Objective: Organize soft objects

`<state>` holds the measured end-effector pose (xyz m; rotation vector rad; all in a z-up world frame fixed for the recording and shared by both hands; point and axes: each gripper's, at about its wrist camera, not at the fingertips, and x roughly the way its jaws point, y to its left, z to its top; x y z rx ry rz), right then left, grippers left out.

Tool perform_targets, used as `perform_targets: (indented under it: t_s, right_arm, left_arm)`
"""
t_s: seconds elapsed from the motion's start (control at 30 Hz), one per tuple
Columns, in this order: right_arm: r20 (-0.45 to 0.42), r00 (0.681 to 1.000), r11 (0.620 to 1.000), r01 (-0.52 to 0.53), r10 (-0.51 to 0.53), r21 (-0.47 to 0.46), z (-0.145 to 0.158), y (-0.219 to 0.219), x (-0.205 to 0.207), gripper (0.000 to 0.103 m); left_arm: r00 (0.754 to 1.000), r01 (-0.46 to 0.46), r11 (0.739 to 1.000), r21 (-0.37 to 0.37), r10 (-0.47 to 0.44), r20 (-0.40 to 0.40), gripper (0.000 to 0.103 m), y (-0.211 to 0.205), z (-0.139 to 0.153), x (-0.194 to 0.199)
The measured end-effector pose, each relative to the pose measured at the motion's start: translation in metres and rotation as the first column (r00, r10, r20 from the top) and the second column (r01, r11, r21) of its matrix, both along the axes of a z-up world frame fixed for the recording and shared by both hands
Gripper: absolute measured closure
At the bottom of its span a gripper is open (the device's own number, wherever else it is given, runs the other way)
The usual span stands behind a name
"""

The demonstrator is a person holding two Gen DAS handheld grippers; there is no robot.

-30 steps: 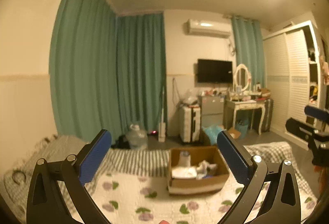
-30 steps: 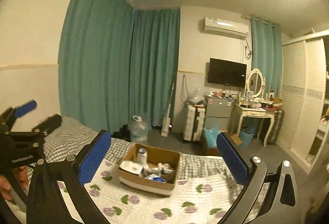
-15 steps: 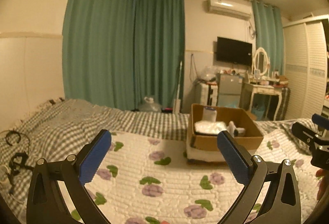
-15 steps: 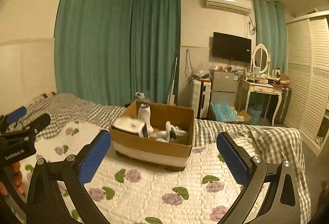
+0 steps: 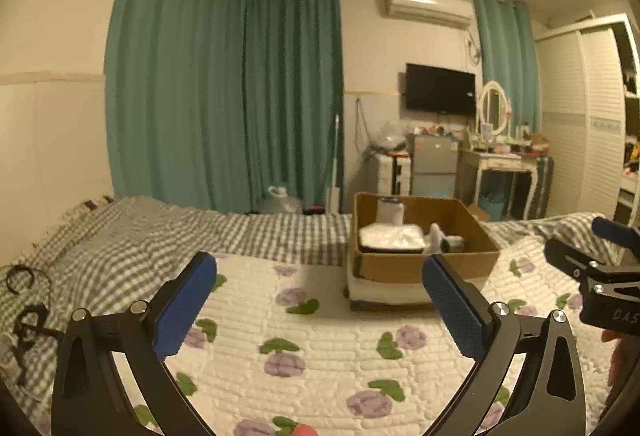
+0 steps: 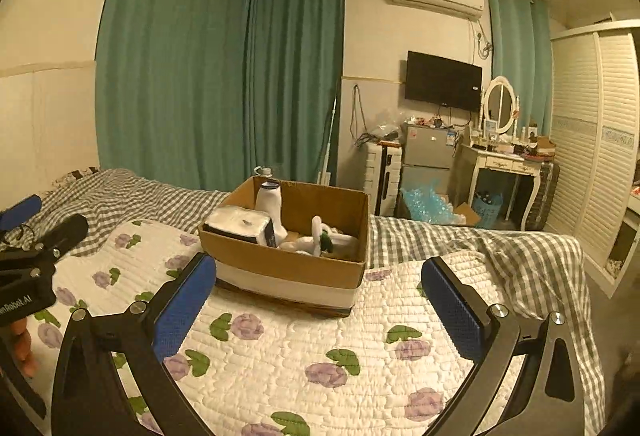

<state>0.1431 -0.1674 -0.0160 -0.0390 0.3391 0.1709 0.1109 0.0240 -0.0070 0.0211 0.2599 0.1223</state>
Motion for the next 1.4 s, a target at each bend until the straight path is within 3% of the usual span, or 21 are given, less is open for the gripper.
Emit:
perform_targets:
  t_s: [0.33,1.4]
  right_arm:
    - [0.008,1.000,0.999,0.009,-0.008,-0.042,-0.0009,0.0062,-0.0027,0.000]
    - [-0.016,0.999,0.999,0.033,-0.033,-0.030,-0.0031,0.0037,-0.0010,0.000]
  left_arm:
    - [1.000,0.009,1.000,0.007,-0.008,-0.020,0.000,-0.0049,-0.0029,0.0022]
    - [0.999,0.005,0.999,-0.038,-0.007,-0.049,0.000,0.0037,-0.0072,0.0057]
